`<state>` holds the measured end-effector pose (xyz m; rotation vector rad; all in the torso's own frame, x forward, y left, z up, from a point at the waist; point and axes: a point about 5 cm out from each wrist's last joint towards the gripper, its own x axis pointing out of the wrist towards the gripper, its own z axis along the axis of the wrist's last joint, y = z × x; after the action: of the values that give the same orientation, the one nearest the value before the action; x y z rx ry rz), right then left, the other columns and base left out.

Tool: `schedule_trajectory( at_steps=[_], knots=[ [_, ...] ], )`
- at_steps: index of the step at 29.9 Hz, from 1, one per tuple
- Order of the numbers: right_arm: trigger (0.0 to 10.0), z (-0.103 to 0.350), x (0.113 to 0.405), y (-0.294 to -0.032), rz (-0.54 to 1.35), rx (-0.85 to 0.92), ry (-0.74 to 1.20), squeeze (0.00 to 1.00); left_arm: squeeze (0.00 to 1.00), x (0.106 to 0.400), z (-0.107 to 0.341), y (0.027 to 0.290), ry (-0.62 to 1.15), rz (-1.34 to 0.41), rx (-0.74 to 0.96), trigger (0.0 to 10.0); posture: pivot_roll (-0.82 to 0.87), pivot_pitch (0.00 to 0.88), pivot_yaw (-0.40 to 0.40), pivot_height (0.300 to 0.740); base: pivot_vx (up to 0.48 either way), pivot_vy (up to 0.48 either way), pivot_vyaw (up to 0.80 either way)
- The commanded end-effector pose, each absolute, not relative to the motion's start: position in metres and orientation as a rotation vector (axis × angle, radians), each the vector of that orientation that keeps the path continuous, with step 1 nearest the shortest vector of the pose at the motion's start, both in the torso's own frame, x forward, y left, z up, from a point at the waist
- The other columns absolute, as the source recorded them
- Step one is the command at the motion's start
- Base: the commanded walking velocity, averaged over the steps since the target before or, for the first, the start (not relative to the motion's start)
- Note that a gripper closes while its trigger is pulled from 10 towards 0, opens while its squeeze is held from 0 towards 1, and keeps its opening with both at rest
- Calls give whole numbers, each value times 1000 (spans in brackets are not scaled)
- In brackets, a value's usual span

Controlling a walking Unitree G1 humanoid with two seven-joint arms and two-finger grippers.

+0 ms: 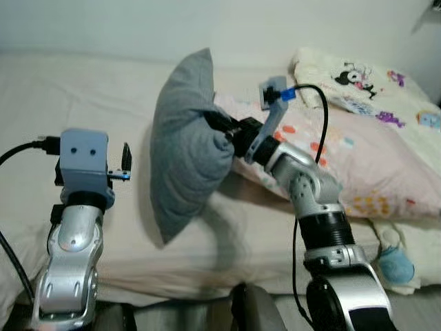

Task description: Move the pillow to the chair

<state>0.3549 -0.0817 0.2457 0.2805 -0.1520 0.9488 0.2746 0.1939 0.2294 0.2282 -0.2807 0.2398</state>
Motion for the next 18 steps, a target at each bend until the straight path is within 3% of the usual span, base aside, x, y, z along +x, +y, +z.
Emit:
schedule_trajectory(
  at_steps=[1, 8, 15, 18],
  knots=[
    [0, 272, 340, -73, 1061, 246, -313, 0, 0, 277, 223, 199, -264, 274, 209, 10000, -31, 0, -117, 545, 0, 0, 800],
    [0, 286, 337, -75, 1074, 219, -387, 0, 0, 284, 223, 208, -258, 319, 213, 10000, -30, 0, -108, 545, 0, 0, 800],
    [0, 297, 335, -74, 1077, 210, -448, 0, 0, 288, 225, 214, -278, 336, 223, 10000, -20, 0, -104, 545, -279, 0, 800],
    [0, 297, 334, -73, 1081, 209, -453, 0, 0, 289, 225, 214, -280, 335, 227, 10000, -10, 0, -100, 545, 0, 0, 800]
  ],
)
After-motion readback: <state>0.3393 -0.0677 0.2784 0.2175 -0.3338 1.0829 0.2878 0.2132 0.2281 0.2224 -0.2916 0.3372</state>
